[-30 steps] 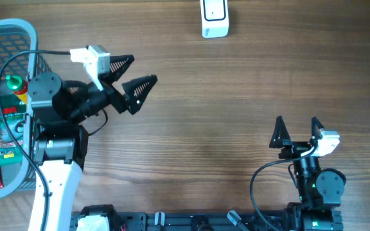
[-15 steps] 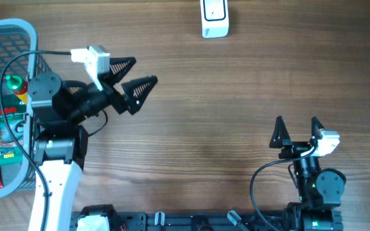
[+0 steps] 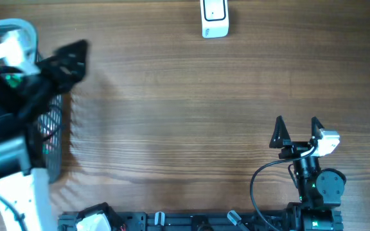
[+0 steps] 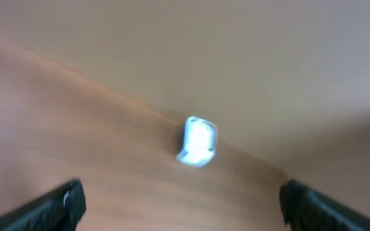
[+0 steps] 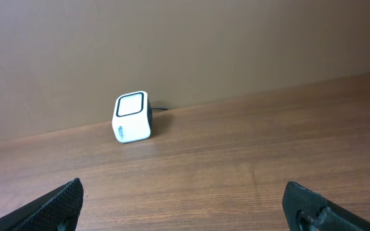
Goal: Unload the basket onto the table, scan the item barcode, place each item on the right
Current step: 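Reach the left gripper into the basket and grasp the green 3M pack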
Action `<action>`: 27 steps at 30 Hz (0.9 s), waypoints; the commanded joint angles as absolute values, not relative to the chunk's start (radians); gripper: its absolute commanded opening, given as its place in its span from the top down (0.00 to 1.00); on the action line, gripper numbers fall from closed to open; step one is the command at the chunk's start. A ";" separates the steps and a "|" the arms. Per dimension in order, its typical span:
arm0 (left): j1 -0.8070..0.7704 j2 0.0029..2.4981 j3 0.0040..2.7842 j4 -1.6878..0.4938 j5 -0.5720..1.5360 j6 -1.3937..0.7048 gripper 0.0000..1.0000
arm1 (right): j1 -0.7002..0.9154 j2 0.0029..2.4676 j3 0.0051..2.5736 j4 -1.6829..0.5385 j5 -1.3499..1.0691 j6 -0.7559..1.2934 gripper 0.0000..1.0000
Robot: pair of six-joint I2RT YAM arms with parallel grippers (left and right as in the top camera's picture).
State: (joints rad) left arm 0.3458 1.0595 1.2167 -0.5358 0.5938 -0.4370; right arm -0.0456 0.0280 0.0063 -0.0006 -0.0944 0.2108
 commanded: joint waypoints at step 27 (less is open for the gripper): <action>0.968 1.405 1.412 -1.002 -0.023 -0.583 0.00 | -0.045 0.029 0.005 0.002 -0.077 0.210 0.00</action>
State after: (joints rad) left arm 0.9123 1.3125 1.4040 -0.9977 -0.0780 -0.5674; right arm -0.0456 0.0280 0.0063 -0.0006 -0.0921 0.2108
